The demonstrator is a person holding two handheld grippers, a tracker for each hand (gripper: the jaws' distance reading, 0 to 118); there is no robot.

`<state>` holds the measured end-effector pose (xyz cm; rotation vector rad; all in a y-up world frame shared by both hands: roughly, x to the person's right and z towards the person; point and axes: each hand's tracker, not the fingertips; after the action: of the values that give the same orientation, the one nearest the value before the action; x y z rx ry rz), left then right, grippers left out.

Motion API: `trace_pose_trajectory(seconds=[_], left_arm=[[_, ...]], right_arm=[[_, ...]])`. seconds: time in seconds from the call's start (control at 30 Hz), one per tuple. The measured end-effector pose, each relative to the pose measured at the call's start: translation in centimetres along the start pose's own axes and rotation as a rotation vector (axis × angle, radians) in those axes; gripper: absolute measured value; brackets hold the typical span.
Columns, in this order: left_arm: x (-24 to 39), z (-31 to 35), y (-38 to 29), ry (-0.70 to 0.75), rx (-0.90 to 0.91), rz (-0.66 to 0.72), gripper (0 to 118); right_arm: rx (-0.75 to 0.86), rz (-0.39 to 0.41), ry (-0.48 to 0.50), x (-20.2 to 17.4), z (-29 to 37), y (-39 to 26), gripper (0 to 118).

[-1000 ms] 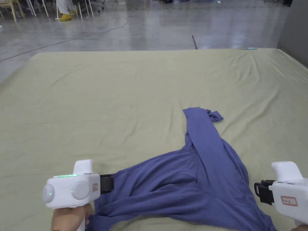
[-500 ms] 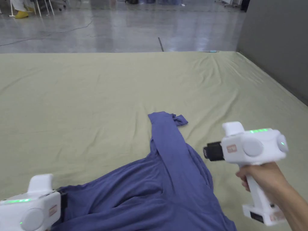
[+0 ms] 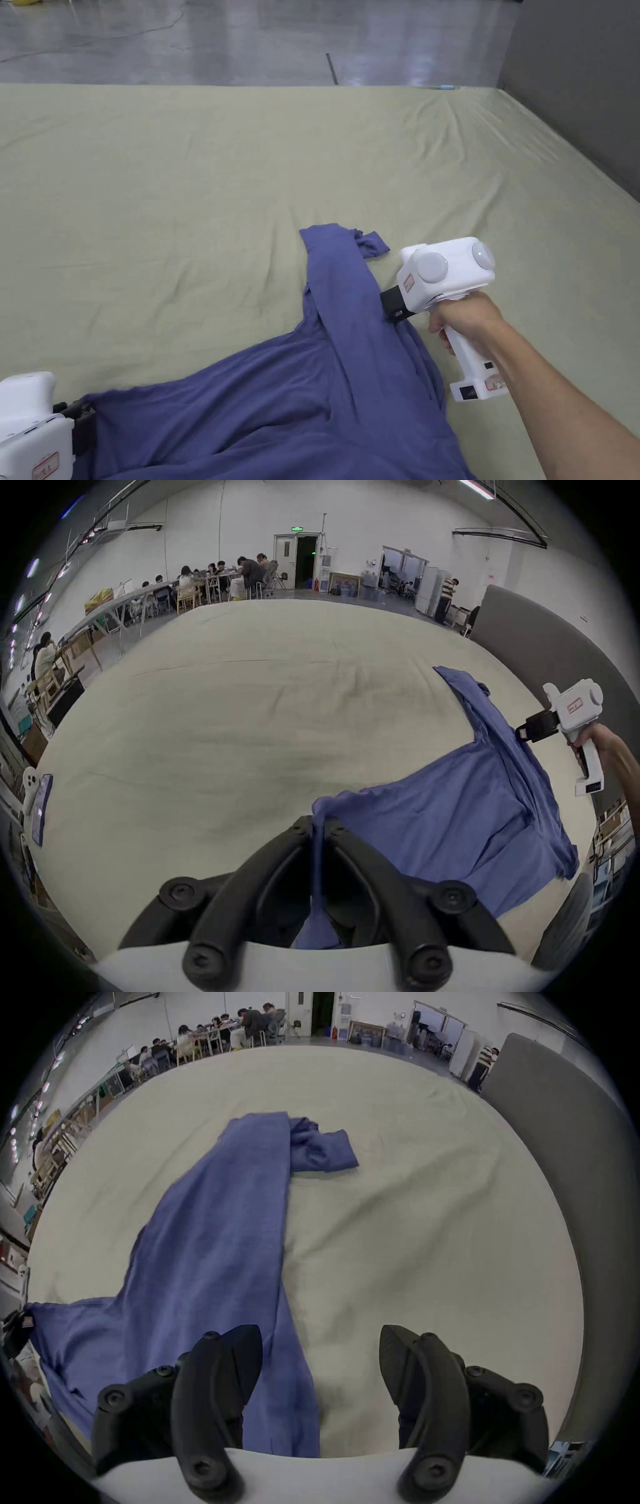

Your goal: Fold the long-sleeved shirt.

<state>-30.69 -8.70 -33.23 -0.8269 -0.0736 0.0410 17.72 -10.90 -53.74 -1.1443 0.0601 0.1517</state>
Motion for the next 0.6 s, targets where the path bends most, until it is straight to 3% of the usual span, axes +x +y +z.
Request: trace_pose_trajectory(seconds=[0.27,0.43,0.6], left_arm=[[0.0,-0.3,0.0,-0.011,-0.002,0.005,3],[0.1,-0.5,0.0,-0.013,-0.002,0.011,3],[0.3,-0.8,0.0,-0.018,-0.005,0.002,3]], right_arm=[[-0.009,-0.031,-0.011,0.7,-0.1,-0.4,75],[-0.033,-0.018,0.001,-0.3,-0.5,-0.3,50],[-0.042,0.141,-0.091,-3.8,-0.9,-0.4,33]])
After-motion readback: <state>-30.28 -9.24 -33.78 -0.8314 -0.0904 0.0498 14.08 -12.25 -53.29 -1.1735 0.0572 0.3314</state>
